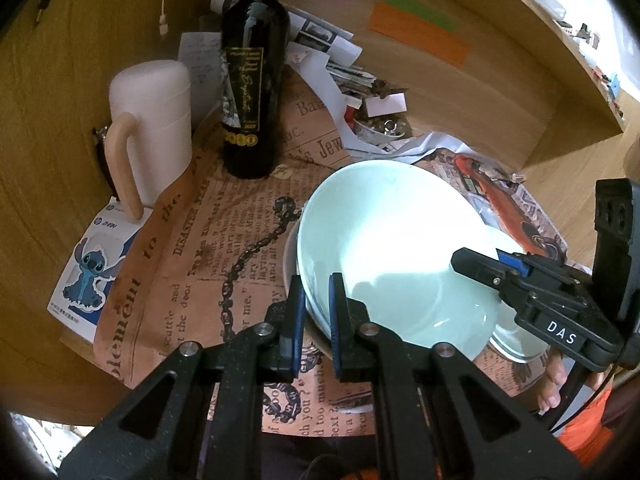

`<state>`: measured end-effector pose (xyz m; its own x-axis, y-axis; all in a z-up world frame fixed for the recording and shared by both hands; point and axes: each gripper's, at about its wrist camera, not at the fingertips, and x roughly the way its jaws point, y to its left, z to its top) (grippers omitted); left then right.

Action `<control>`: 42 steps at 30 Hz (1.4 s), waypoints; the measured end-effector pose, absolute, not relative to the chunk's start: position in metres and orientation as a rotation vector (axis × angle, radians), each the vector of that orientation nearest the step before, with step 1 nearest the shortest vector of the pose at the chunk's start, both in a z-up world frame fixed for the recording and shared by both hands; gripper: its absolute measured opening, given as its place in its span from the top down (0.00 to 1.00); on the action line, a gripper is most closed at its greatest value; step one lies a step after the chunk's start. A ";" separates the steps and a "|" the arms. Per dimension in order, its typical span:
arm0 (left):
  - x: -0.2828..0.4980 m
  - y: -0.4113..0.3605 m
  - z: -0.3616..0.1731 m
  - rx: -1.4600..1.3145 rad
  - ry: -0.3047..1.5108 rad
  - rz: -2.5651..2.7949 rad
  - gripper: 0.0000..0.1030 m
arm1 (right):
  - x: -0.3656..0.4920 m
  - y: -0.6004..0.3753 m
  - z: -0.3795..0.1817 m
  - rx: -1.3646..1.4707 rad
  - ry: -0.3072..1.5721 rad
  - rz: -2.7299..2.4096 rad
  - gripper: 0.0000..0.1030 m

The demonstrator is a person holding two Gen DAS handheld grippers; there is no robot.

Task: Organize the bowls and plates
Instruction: 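Lower the mint green bowl into the white bowl and open both grippers, then close both grippers on the rim of the nested bowl stack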

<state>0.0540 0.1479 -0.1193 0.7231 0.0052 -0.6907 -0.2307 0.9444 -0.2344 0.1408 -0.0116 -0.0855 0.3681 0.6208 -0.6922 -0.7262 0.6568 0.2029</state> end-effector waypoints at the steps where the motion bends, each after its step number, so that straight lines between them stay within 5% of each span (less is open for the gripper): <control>1: 0.055 0.148 -0.121 -0.318 0.760 0.134 0.92 | 0.141 -0.012 -0.086 -0.147 0.819 0.868 0.77; 13: 0.057 0.149 -0.126 -0.310 0.760 0.142 0.89 | 0.136 -0.007 -0.086 -0.224 0.769 0.842 0.74; 21: 0.054 0.150 -0.120 -0.287 0.709 0.163 0.60 | 0.129 0.000 -0.082 -0.294 0.726 0.812 0.66; 29: 0.049 0.162 -0.119 -0.327 0.693 0.165 0.57 | 0.125 0.001 -0.078 -0.346 0.678 0.782 0.48; 42: 0.050 0.163 -0.145 -0.385 0.731 0.095 0.53 | 0.146 -0.022 -0.093 -0.101 0.840 0.827 0.46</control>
<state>0.0503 0.1628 -0.1454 0.7435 -0.0480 -0.6670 -0.2174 0.9259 -0.3090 0.1464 -0.0223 -0.0930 0.3828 0.6093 -0.6945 -0.6847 0.6917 0.2294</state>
